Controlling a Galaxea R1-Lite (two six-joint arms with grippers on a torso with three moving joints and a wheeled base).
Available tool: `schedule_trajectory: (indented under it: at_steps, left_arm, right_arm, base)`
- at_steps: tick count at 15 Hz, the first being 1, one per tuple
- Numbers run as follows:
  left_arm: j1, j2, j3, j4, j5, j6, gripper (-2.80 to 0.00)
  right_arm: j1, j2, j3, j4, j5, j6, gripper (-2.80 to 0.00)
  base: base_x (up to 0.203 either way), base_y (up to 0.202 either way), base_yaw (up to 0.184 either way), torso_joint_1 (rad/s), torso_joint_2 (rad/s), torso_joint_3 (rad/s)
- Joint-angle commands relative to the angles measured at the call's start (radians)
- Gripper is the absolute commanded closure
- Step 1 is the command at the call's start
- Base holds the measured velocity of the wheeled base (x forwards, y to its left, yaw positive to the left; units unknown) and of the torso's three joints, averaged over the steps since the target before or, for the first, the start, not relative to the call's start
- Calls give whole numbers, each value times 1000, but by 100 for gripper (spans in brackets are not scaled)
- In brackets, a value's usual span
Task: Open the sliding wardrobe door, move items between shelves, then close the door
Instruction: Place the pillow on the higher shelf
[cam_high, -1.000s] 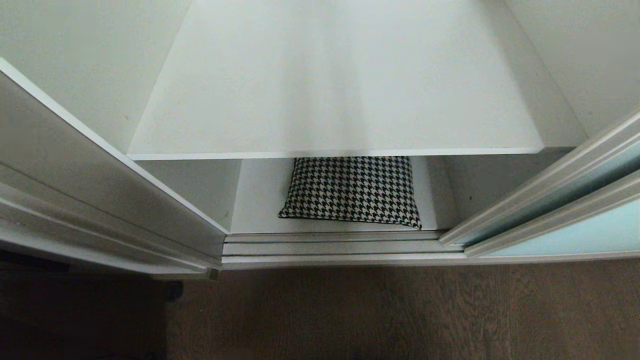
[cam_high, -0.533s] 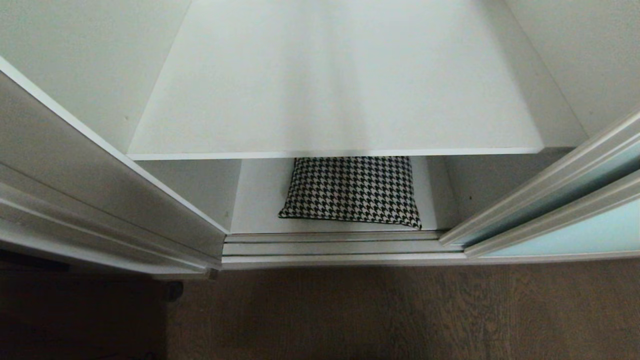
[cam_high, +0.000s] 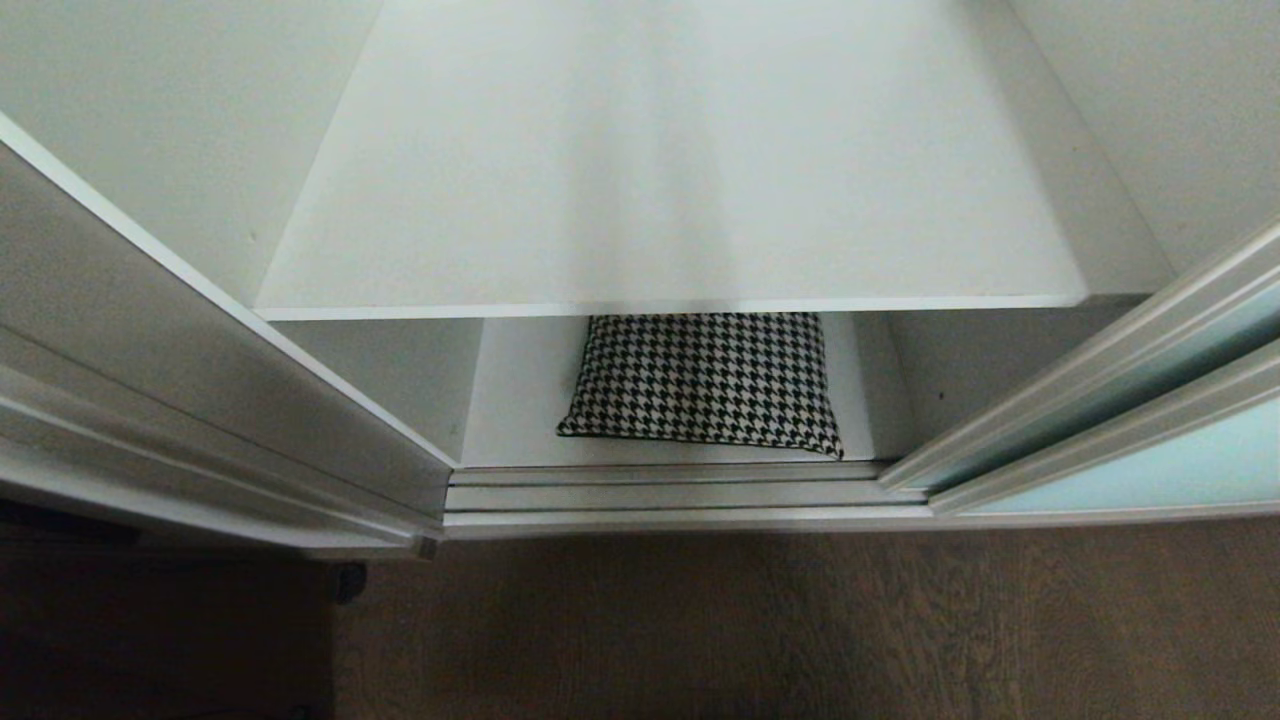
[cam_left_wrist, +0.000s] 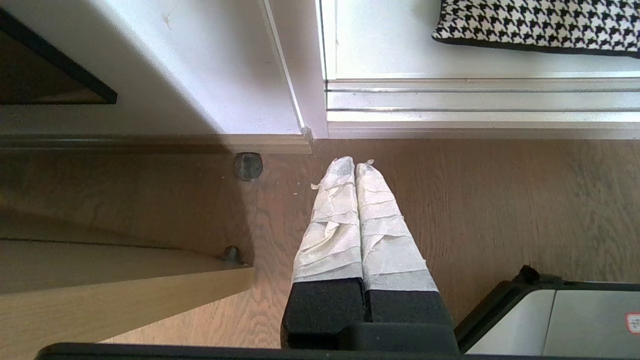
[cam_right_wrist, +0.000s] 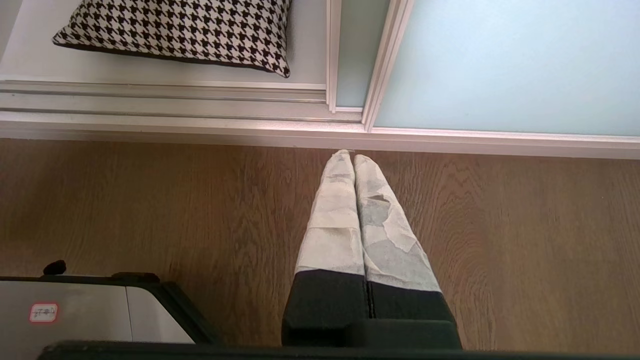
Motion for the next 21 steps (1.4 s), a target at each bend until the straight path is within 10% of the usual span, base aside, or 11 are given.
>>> schedule_trajectory:
  at_steps: [1, 13, 17, 21]
  left_arm:
    - [0, 2, 0, 1, 1, 0, 0]
    - [0, 7, -46, 16, -3, 101, 0]
    - [0, 251, -310, 217, -41, -120, 0]
    - [1, 573, -358, 246, -223, -248, 0]
  right_arm:
    - [0, -2, 0, -1, 1, 0, 0]
    - [0, -2, 0, -1, 1, 0, 0]
    - [0, -2, 0, -1, 1, 0, 0]
    - [0, -2, 0, -1, 0, 0, 0]
  base:
    - [0, 0, 0, 0, 0, 0]
    - [0, 0, 0, 0, 0, 0]
    - [0, 0, 0, 0, 0, 0]
    - [0, 0, 0, 0, 0, 0]
